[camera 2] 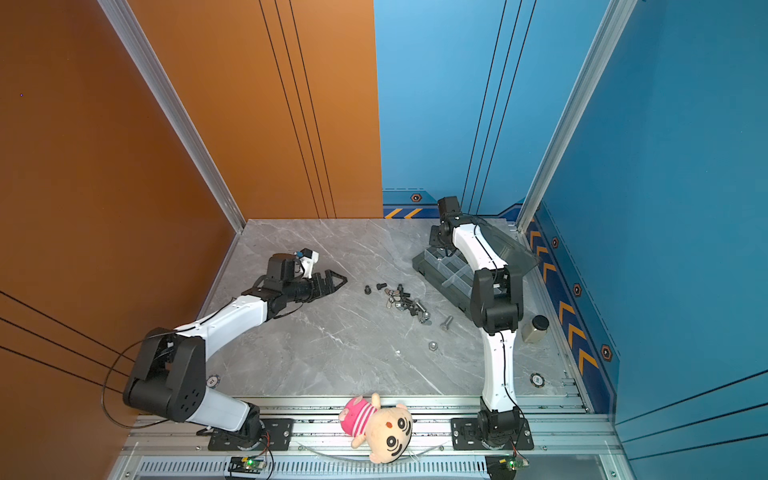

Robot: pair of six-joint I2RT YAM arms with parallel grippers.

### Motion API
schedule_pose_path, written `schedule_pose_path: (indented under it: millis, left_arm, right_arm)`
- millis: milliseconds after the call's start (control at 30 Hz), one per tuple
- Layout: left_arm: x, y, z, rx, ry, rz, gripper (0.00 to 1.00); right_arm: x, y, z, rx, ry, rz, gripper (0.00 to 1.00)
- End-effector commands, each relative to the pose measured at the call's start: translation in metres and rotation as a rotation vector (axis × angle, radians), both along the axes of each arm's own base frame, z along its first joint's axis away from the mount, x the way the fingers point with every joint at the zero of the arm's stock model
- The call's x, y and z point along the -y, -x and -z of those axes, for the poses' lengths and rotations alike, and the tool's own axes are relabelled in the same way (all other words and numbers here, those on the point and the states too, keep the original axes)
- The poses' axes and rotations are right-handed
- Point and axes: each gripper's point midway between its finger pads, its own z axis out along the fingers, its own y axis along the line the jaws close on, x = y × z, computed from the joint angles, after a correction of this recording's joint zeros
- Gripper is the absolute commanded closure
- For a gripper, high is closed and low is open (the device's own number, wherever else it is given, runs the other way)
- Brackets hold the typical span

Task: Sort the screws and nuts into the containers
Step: 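Open the right gripper to drop the wing nut into a compartment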

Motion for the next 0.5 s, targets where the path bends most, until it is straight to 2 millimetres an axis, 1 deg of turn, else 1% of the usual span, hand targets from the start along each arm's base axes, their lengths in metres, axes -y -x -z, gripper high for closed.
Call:
schedule_pose_path:
  millis: [0,167,300,467]
  left_arm:
    - [0.003,0.001,-0.001,-0.001,0.007,0.013,0.02]
    - [0.003,0.000,0.002,-0.004,0.005,0.015,0.02]
    - [0.003,-0.001,0.003,-0.008,0.007,0.016,0.02]
    - [0.003,-0.001,0.004,-0.008,0.007,0.018,0.02]
  right_arm:
    - [0.005,-0.013,-0.006,0.043,-0.002,0.049,1.00]
    - [0.005,-0.012,0.010,0.015,0.004,0.048,1.00]
    - [0.006,-0.010,0.021,-0.011,0.004,0.053,0.96]
    - [0.005,-0.007,0.025,-0.029,0.002,0.048,0.75]
